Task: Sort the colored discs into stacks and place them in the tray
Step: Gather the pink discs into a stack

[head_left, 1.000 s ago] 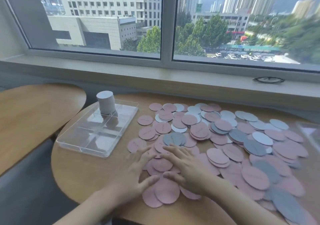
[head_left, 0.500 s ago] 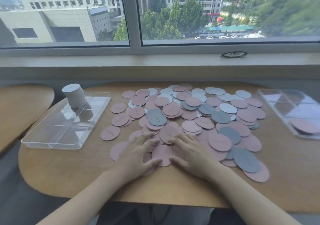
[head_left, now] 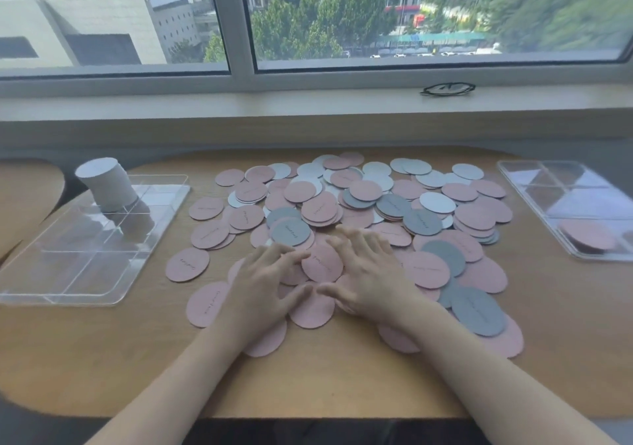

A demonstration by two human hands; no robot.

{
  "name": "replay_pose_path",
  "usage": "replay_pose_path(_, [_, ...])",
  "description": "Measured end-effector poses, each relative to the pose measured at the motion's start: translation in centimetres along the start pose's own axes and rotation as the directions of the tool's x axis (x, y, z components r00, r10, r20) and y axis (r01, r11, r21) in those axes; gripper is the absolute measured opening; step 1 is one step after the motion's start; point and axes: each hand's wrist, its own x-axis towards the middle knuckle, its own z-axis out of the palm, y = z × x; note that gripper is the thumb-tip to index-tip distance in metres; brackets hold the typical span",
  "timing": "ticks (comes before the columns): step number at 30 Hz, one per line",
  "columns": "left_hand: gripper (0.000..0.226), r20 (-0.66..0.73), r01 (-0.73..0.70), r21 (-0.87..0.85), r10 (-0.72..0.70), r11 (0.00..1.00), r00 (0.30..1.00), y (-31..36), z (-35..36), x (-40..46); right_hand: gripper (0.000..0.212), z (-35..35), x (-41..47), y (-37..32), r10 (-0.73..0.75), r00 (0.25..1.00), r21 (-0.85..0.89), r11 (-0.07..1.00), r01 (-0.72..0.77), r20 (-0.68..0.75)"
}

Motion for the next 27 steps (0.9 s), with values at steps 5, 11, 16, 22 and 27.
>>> replay_pose_path(5, [0.043, 0.065, -0.085, 0.032, 0.083, 0.996, 0.994, -0.2, 0.5, -0.1, 0.075, -0.7, -0.8, 3.5, 0.291, 0.956, -0.012, 0.957, -0.291, 0.047])
replay_pose_path(11, [0.039, 0.072, -0.058, -0.012, 0.059, 0.998, 0.996, -0.1, 0.4, 0.0, 0.054, -1.0, -0.6, 3.6, 0.271, 0.962, 0.043, 0.962, -0.271, -0.002])
replay_pose_path(16, [0.037, 0.082, -0.085, 0.051, 0.080, 0.995, 0.993, 0.1, 0.1, 0.4, 0.041, -0.6, -0.5, 3.8, 0.252, 0.964, 0.097, 0.965, -0.244, -0.079])
replay_pose_path(22, [0.046, 0.080, -0.093, 0.108, 0.085, 0.990, 0.993, 1.5, 0.0, 2.8, 0.011, -0.5, -0.8, 3.3, 0.165, 0.942, 0.222, 0.970, -0.101, -0.291])
replay_pose_path(27, [0.051, -0.021, -0.046, -0.062, 0.045, 0.997, 0.999, 2.7, 2.1, 2.4, 0.008, -1.0, -0.9, 1.9, 0.052, 0.905, 0.387, 0.913, 0.128, -0.422])
